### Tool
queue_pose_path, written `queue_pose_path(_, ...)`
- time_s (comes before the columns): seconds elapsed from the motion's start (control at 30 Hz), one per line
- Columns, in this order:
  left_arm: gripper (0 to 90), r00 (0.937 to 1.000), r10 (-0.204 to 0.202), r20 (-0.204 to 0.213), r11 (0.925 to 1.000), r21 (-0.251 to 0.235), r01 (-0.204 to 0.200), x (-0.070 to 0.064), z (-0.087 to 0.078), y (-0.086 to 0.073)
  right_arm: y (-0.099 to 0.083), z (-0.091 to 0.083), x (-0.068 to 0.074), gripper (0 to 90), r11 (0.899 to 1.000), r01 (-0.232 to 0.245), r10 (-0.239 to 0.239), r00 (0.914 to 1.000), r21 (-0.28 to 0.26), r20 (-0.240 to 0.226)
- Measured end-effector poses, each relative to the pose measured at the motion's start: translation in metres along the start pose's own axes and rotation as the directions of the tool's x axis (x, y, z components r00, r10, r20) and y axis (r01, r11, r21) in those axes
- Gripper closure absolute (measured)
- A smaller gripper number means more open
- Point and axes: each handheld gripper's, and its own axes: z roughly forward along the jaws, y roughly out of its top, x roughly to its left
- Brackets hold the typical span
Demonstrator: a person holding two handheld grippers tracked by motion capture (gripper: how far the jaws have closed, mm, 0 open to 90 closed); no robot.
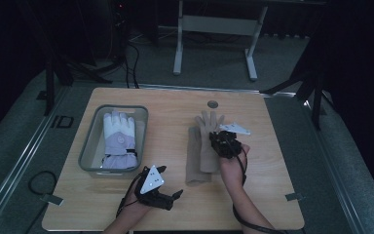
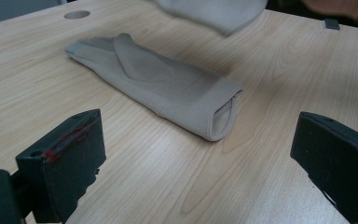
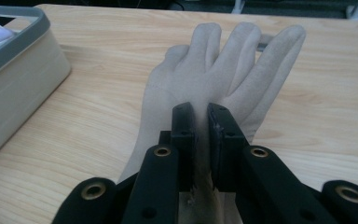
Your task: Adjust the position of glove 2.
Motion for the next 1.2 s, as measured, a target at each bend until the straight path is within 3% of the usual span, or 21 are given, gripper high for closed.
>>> queue_pose_path(0.27, 3.0, 1.0, 0.003, 0.001, 1.0, -0.002, -0.003, 0.0, -0.001, 0.001, -0.018, 0.02, 0.024, 81.4, 0.998, -0.028, 0.027, 0.9996, 0.048, 0.007)
queue_pose_path(0.57, 3.1, 1.0, -0.001, 0.006, 1.0, 0.002, 0.001, 0.0, 0.0, 0.0, -0.039, 0.039, 0.027, 80.5, 0.993, -0.046, 0.044, 0.9987, 0.105, 0.026)
queue_pose_path(0.7, 3.1, 0.9999, -0.004, 0.012, 1.0, 0.0, 0.004, 0.0, 0.0, 0.0, -0.05, 0.047, 0.028, 79.2, 0.992, -0.02, 0.016, 0.9994, 0.121, 0.032)
queue_pose_path(0.83, 3.0, 0.9998, -0.009, 0.015, 1.0, -0.002, 0.009, 0.0, 0.0, 0.0, -0.05, 0.047, 0.026, 77.2, 0.992, -0.022, 0.02, 0.9996, 0.126, 0.021)
queue_pose_path(0.93, 3.0, 0.9999, -0.009, 0.012, 1.0, 0.002, 0.009, -0.001, 0.001, 0.0, -0.045, 0.044, 0.022, 58.3, 0.989, -0.032, 0.039, 0.9982, 0.143, -0.046)
queue_pose_path(1.03, 3.0, 0.9999, -0.015, -0.007, 0.9997, -0.018, 0.015, -0.002, 0.0, 0.002, -0.04, 0.037, 0.019, 39.2, 0.99, -0.002, 0.016, 0.9948, 0.144, -0.1)
queue_pose_path(1.07, 3.0, 0.9999, -0.015, -0.007, 0.9997, -0.018, 0.015, -0.002, 0.0, 0.002, -0.04, 0.037, 0.019, 39.2, 0.99, -0.002, 0.016, 0.9948, 0.144, -0.1)
queue_pose_path(1.1, 3.0, 0.9995, -0.026, -0.016, 0.9995, -0.018, 0.026, -0.003, 0.001, 0.003, -0.037, 0.032, 0.016, 28.8, 0.986, 0.038, -0.011, 0.9865, 0.164, -0.163)
queue_pose_path(1.13, 3.0, 0.9992, -0.036, -0.015, 0.9992, -0.019, 0.036, -0.003, 0.001, 0.003, -0.037, 0.032, 0.016, 28.8, 0.986, 0.038, -0.011, 0.9865, 0.164, -0.163)
queue_pose_path(1.2, 3.0, 0.9982, -0.051, -0.031, 0.9981, -0.035, 0.05, -0.004, 0.003, 0.004, -0.035, 0.023, 0.011, 20.2, 0.987, 0.055, -0.021, 0.9759, 0.152, -0.217)
